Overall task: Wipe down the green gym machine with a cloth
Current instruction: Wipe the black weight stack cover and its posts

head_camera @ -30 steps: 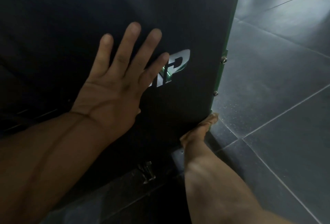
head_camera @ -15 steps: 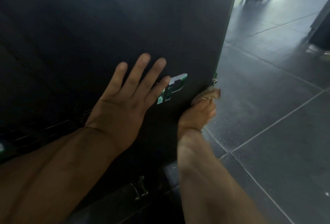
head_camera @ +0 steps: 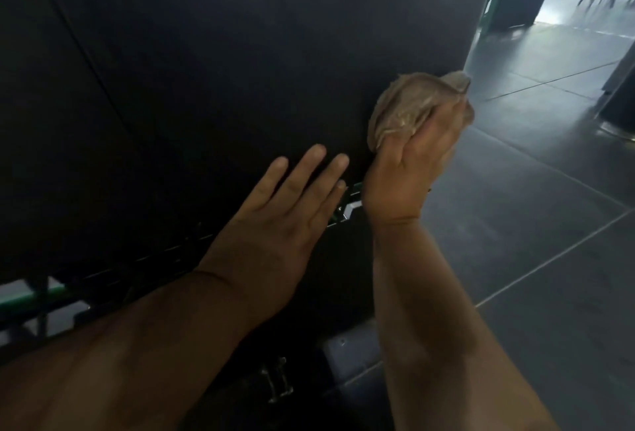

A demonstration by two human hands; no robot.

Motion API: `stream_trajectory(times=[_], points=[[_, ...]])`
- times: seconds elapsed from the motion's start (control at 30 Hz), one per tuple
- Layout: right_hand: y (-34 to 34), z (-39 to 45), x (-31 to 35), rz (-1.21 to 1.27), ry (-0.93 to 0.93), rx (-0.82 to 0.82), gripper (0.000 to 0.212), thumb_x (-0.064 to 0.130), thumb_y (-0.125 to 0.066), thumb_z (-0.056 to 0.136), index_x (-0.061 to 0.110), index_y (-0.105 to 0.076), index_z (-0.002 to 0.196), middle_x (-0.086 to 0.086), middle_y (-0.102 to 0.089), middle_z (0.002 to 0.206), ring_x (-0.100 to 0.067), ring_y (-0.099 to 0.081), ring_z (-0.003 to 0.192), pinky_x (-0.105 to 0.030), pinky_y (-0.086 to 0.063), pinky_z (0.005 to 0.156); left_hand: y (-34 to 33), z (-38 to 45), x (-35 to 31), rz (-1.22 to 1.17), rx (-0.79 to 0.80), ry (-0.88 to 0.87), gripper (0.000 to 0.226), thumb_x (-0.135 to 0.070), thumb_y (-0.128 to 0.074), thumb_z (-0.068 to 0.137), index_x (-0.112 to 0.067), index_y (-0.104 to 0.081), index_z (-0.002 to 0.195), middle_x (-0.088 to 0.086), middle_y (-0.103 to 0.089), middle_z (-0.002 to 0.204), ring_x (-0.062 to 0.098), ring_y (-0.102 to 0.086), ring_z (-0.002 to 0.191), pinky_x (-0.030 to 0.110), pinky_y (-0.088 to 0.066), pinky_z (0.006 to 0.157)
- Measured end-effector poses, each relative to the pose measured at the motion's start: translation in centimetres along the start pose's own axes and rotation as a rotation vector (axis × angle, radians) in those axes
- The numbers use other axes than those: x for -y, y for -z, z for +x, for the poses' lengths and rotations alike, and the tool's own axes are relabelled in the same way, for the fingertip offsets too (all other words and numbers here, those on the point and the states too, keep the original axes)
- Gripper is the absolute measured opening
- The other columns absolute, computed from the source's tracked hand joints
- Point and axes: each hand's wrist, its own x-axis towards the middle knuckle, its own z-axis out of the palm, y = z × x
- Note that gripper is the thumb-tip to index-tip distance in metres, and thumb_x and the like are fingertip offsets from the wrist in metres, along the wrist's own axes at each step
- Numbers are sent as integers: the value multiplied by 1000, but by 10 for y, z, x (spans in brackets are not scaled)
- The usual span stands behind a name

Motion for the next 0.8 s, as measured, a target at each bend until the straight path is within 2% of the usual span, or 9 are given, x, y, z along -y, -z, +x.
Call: stream_trajectory(times=[0.07,0.17,0.23,0.33,0.4,0.53,0.63,0.7,0.8], points=[[-1,-6,-1,-8,27,-4,74,39,-29,101,-1,-17,163,-23,-15,171,-15,-11,154,-29,-7,125,8,-1,3,-22,8,-25,89,-33,-55,94,-2,-14,166,20,7,175,41,9,161,57,7,129],[-1,-21,2,-22,32,29,77,43,-27,101,4,-12,164,-21,-10,172,-35,-9,160,-58,-15,126,29,0,14,-61,-29,23,91,-35,-69,86,1,-32,161,23,-15,173,42,-13,160,59,-9,129],[-4,-32,4,-42,28,57,78,45,-27,100,7,-10,165,-20,-6,173,-42,-3,160,-65,-11,124,46,-3,28,-55,-41,77,91,-34,-70,82,2,-37,159,23,-20,172,42,-20,159,58,-14,129],[-1,-40,10,-60,40,91,78,44,-29,99,12,-2,166,-21,-1,173,-39,4,160,-59,0,128,61,-13,50,0,10,84,96,-39,-68,80,3,-35,159,23,-14,173,41,-16,160,59,-15,127],[0,-43,21,-61,35,89,78,42,-31,100,8,-4,165,-24,-2,172,-40,5,159,-52,5,128,62,-18,56,32,77,59,97,-40,-67,79,4,-33,159,23,-8,174,40,-12,161,59,-15,127],[-3,-51,36,-101,138,144,77,48,-28,103,15,3,165,-26,0,171,-41,7,159,-59,3,127,60,-18,56,40,93,37,86,-35,-44,84,6,-32,159,23,-7,174,41,-9,161,56,-13,128],[2,-42,26,-139,208,180,78,51,-33,99,21,-4,165,-24,-1,172,-37,10,159,-60,4,126,61,-17,57,45,98,36,88,-35,-49,83,5,-32,159,23,-8,174,40,-9,161,54,-12,127],[7,-31,24,-126,175,178,79,47,-38,97,19,-8,165,-22,-1,172,-33,10,158,-65,0,125,63,-17,57,76,101,26,85,-35,-43,86,4,-27,161,23,-5,174,40,-6,162,53,-9,128],[3,-38,44,-84,76,143,81,42,-36,98,19,0,166,-21,2,173,-36,11,160,-68,-2,124,68,-15,56,-12,43,55,75,-25,-30,88,8,-40,155,26,-28,168,43,-31,155,51,-15,126]])
